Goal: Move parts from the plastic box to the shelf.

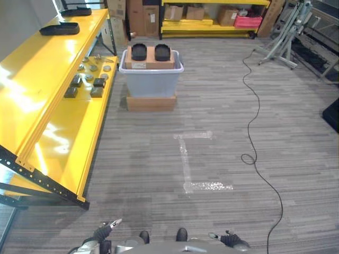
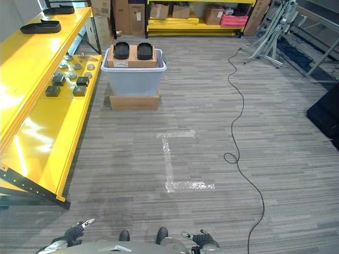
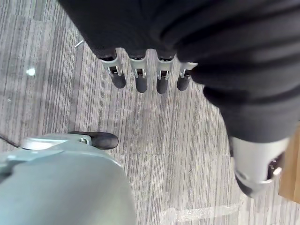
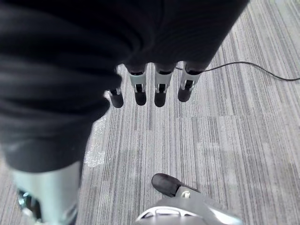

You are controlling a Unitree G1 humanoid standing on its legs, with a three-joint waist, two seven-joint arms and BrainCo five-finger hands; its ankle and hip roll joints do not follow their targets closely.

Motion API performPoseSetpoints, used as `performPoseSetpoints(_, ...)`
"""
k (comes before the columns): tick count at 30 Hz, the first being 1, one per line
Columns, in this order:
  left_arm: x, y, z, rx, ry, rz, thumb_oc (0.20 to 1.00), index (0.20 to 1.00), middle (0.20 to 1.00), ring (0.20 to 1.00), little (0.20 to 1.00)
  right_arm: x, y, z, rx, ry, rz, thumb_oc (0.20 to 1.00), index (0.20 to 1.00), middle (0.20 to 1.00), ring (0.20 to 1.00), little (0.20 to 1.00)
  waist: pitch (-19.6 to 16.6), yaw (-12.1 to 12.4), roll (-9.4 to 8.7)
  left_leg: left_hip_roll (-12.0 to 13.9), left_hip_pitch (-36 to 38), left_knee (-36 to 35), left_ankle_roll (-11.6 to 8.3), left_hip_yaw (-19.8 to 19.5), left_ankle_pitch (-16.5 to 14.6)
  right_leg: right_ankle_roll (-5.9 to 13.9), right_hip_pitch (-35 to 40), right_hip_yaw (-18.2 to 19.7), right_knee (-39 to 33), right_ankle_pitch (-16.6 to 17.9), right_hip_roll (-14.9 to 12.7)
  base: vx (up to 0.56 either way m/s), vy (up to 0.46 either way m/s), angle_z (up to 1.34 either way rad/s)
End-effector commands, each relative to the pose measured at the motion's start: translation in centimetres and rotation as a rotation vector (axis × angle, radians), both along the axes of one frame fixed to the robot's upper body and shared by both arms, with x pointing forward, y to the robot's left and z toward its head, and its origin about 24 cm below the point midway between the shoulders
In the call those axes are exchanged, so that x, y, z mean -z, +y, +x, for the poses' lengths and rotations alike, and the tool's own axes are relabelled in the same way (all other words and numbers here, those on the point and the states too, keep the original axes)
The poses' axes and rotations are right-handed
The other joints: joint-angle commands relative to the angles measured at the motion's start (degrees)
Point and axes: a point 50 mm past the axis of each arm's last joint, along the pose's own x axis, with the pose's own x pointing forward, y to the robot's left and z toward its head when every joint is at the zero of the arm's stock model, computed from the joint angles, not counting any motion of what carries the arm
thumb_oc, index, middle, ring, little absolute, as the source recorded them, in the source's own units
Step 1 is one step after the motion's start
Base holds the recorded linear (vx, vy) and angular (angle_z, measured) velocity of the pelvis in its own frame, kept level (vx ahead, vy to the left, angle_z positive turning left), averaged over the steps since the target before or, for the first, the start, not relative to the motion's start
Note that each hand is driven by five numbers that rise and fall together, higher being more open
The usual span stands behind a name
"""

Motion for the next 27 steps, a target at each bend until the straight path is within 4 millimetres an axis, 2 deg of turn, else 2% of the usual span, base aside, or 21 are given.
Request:
performPoseSetpoints(1, -0.1, -1.4, 2.4, 0.022, -0.032, 0.018, 1.0, 1.0, 1.0, 1.0, 1.0, -0.6, -0.7, 2.0, -0.045, -0.028, -0.03, 1.0, 1.0, 1.0, 1.0, 1.0, 3.0, 0.5, 0.79, -0.4, 1.6, 0.1, 0.56, 3.6, -4.9, 4.86, 4.1, -1.9, 0.5, -5.1, -2.2, 0.0, 0.0, 0.0)
performPoseSetpoints(4, -0.2, -1.4, 2.7, -0.024, -0.049, 0.011, 1.0, 1.0, 1.0, 1.0, 1.0, -0.6, -0.7, 2.3, 0.002, -0.059, -0.025, 1.0, 1.0, 1.0, 1.0, 1.0, 3.0, 0.5, 0.72, -0.5, 1.8, 0.1, 0.58, 3.5, -4.9, 4.87, 4.3, -1.8, 0.4, -5.0, -2.2, 0.0, 0.0, 0.0)
performPoseSetpoints(6, -0.6, -1.5, 3.8, -0.088, -0.113, -0.019, 1.0, 1.0, 1.0, 1.0, 1.0, -1.0, -0.6, 3.2, 0.053, -0.114, -0.004, 1.0, 1.0, 1.0, 1.0, 1.0, 2.8, 0.6, 0.67, -0.5, 2.1, 0.0, 0.57, 3.5, -5.0, 4.8, 4.6, -1.8, 0.3, -5.0, -2.2, 0.0, 0.0, 0.0)
performPoseSetpoints(9, -2.4, -1.6, 6.6, -0.142, -0.261, -0.065, 1.0, 1.0, 1.0, 1.0, 1.0, -2.6, -0.5, 6.2, 0.112, -0.271, 0.023, 1.0, 1.0, 1.0, 1.0, 1.0, 2.8, 0.6, 0.69, -0.4, 2.3, -0.1, 0.62, 3.4, -5.0, 4.61, 4.7, -1.6, 0.2, -5.0, -2.2, 0.0, 0.0, 0.0)
performPoseSetpoints(10, -3.8, -1.6, 8.3, -0.162, -0.334, -0.082, 1.0, 1.0, 1.0, 1.0, 1.0, -4.1, -0.2, 8.1, 0.135, -0.348, 0.037, 1.0, 1.0, 1.0, 1.0, 1.0, 2.8, 0.5, 0.67, -0.3, 2.4, -0.1, 0.57, 3.5, -4.9, 4.48, 4.8, -1.5, 0.2, -4.9, -2.2, 0.0, 0.0, 0.0)
performPoseSetpoints(12, -5.4, -1.5, 9.7, -0.185, -0.413, -0.097, 1.0, 1.0, 1.0, 1.0, 1.0, -5.6, 0.1, 9.6, 0.145, -0.43, 0.051, 1.0, 1.0, 1.0, 1.0, 1.0, 2.8, 0.4, 0.69, -0.2, 2.4, -0.1, 0.53, 3.5, -4.9, 4.39, 4.8, -1.4, 0.2, -4.8, -2.2, 0.0, 0.0, 0.0)
performPoseSetpoints(14, -9.2, -0.7, 12.3, -0.203, -0.597, -0.104, 1.0, 1.0, 1.0, 1.0, 1.0, -8.9, 0.5, 12.1, 0.147, -0.607, 0.094, 1.0, 1.0, 1.0, 1.0, 1.0, 2.7, 0.0, 0.8, -0.1, 2.7, -0.1, 0.55, 3.7, -4.8, 4.28, 4.8, -1.1, 0.2, -4.8, -2.0, 0.0, 0.0, 0.0)
performPoseSetpoints(17, -12.8, -0.2, 14.3, -0.165, -0.776, -0.049, 1.0, 1.0, 1.0, 1.0, 1.0, -11.8, 0.9, 14.1, 0.131, -0.77, 0.138, 1.0, 1.0, 1.0, 1.0, 1.0, 2.4, -0.5, 0.87, -0.1, 2.6, -0.1, 0.64, 3.9, -4.5, 4.14, 4.6, -0.9, 0.2, -4.8, -2.0, 0.0, 0.006, -0.02)
performPoseSetpoints(18, -15.7, 0.0, 15.6, -0.133, -0.902, -0.021, 1.0, 1.0, 1.0, 1.0, 1.0, -14.3, 1.2, 15.5, 0.094, -0.885, 0.148, 1.0, 1.0, 1.0, 1.0, 1.0, 2.3, -0.6, 0.95, -0.1, 2.7, -0.1, 0.71, 3.8, -4.5, 4.02, 4.7, -0.7, 0.2, -5.0, -1.9, 0.01, 0.015, -0.1)
performPoseSetpoints(19, -16.4, 0.0, 15.9, -0.12, -0.938, -0.003, 1.0, 1.0, 1.0, 1.0, 1.0, -14.9, 1.3, 15.9, 0.086, -0.914, 0.153, 1.0, 1.0, 1.0, 1.0, 1.0, 2.2, -0.6, 0.97, -0.1, 2.7, -0.1, 0.72, 3.8, -4.5, 4.0, 4.7, -0.6, 0.2, -5.0, -1.8, 0.02, 0.016, -0.13)
performPoseSetpoints(21, -19.6, 0.0, 17.0, -0.092, -1.071, 0.028, 1.0, 1.0, 1.0, 1.0, 1.0, -17.9, 1.5, 17.2, 0.044, -1.042, 0.152, 1.0, 1.0, 1.0, 1.0, 1.0, 2.2, -0.4, 1.05, -0.2, 2.7, -0.1, 0.72, 3.6, -4.5, 3.99, 4.8, -0.5, 0.2, -5.1, -1.8, 0.02, 0.012, -0.12)
performPoseSetpoints(22, -21.6, -0.3, 17.6, -0.095, -1.15, 0.018, 1.0, 1.0, 1.0, 1.0, 1.0, -20.2, 1.8, 18.1, 0.015, -1.144, 0.163, 1.0, 1.0, 1.0, 1.0, 1.0, 2.2, -0.2, 1.14, -0.2, 2.7, -0.1, 0.72, 3.3, -4.4, 3.97, 4.9, -0.5, 0.1, -5.2, -1.8, 0.02, 0.012, -0.08)
performPoseSetpoints(23, -22.0, -0.3, 17.7, -0.096, -1.169, 0.019, 1.0, 1.0, 1.0, 1.0, 1.0, -20.8, 1.9, 18.2, 0.005, -1.172, 0.164, 1.0, 1.0, 1.0, 1.0, 1.0, 2.2, -0.2, 1.16, -0.2, 2.7, -0.1, 0.72, 3.3, -4.4, 3.97, 4.9, -0.5, 0.1, -5.2, -1.8, 0.03, 0.018, -0.05)
performPoseSetpoints(25, -24.4, -0.5, 17.9, -0.091, -1.255, 0.018, 1.0, 1.0, 1.0, 1.0, 1.0, -24.1, 2.7, 18.8, -0.033, -1.303, 0.216, 1.0, 1.0, 1.0, 1.0, 1.0, 2.1, 0.2, 1.26, -0.3, 2.7, -0.1, 0.64, 3.1, -4.4, 4.09, 4.9, -0.3, 0.1, -5.2, -1.8, 0.03, 0.021, -0.01)
performPoseSetpoints(27, -25.1, -0.7, 18.0, -0.092, -1.277, 0.011, 1.0, 1.0, 1.0, 1.0, 1.0, -25.4, 3.1, 18.9, -0.059, -1.356, 0.219, 1.0, 1.0, 1.0, 1.0, 1.0, 2.1, 0.3, 1.29, -0.4, 2.6, -0.1, 0.6, 3.0, -4.5, 4.18, 4.8, -0.3, 0.1, -5.2, -1.8, 0.03, 0.026, -0.02)
